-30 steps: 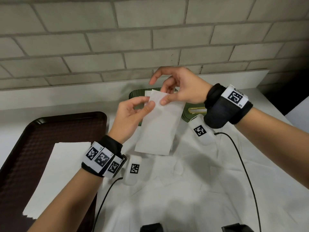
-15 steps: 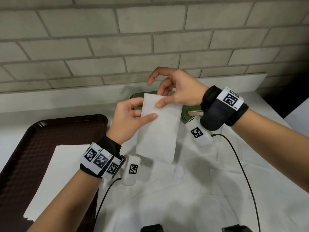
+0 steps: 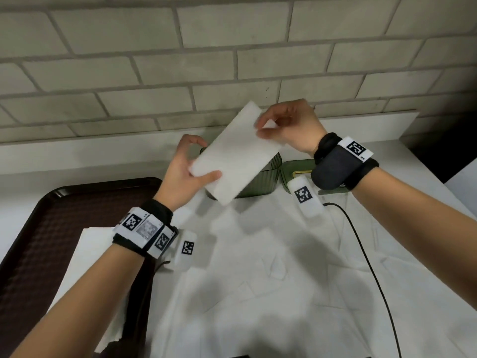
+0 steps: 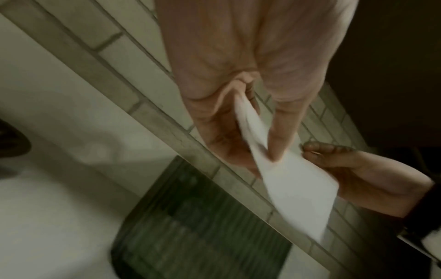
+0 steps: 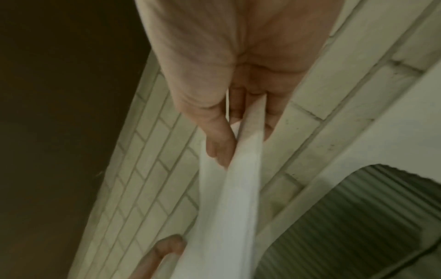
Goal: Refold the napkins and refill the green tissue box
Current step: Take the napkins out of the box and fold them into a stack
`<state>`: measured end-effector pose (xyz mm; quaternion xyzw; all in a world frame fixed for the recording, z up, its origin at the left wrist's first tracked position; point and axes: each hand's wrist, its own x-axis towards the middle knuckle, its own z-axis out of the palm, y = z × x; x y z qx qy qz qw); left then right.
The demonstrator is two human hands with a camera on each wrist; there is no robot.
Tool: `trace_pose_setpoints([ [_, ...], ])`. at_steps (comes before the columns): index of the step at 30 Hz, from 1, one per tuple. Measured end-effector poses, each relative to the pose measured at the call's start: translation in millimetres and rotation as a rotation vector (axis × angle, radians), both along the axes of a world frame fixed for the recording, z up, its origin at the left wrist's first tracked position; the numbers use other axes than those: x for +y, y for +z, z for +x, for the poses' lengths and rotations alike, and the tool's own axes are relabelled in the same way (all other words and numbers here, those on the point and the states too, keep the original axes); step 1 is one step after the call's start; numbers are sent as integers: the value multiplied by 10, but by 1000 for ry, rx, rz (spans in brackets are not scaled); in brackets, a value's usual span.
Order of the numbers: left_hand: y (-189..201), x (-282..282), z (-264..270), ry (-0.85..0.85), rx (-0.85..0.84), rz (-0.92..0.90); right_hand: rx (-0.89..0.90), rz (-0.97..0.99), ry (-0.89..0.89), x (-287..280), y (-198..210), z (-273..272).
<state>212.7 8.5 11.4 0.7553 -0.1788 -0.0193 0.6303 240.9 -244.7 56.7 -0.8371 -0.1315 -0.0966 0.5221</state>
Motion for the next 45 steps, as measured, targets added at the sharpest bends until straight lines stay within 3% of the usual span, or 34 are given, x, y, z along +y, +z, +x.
trace_pose_setpoints([
  [3, 26, 39, 313, 231, -74, 117, 14, -4, -108, -77, -151, 117],
  [6, 68, -44, 587, 351, -206, 344, 33, -275, -162, -65, -346, 177],
  [12, -149, -272, 827, 149, -274, 964, 129, -964, -217, 9, -654, 233],
  [17, -243, -465, 882, 100, -253, 1283, 104, -1177, -143, 121, -706, 209],
  [23, -245, -539, 907, 20, -203, 1557, 261, -1280, 6, 235, -628, 154],
  [26, -168, -535, 872, 9, -238, 1604, 251, -1335, 28, 261, -566, 140],
  [29, -25, -469, 751, 80, -303, 1591, 88, -1300, -49, 259, -466, 91],
  [34, 119, -200, 344, 249, -444, 1351, -143, -1108, -171, 203, -324, -168],
  [36, 83, -36, 107, 199, -380, 1320, -156, -1059, -138, 170, -321, -350],
  [38, -33, 143, -140, 37, -164, 1297, -48, -1070, -30, 111, -371, -543],
  [41, -263, 349, -472, -164, 97, 1339, 286, -1203, 140, -53, -507, -737],
  [43, -355, 407, -648, -238, 179, 1387, 515, -1214, 143, -177, -583, -826],
  [45, -388, 391, -812, -266, 191, 1424, 602, -1189, 130, -275, -616, -938],
])
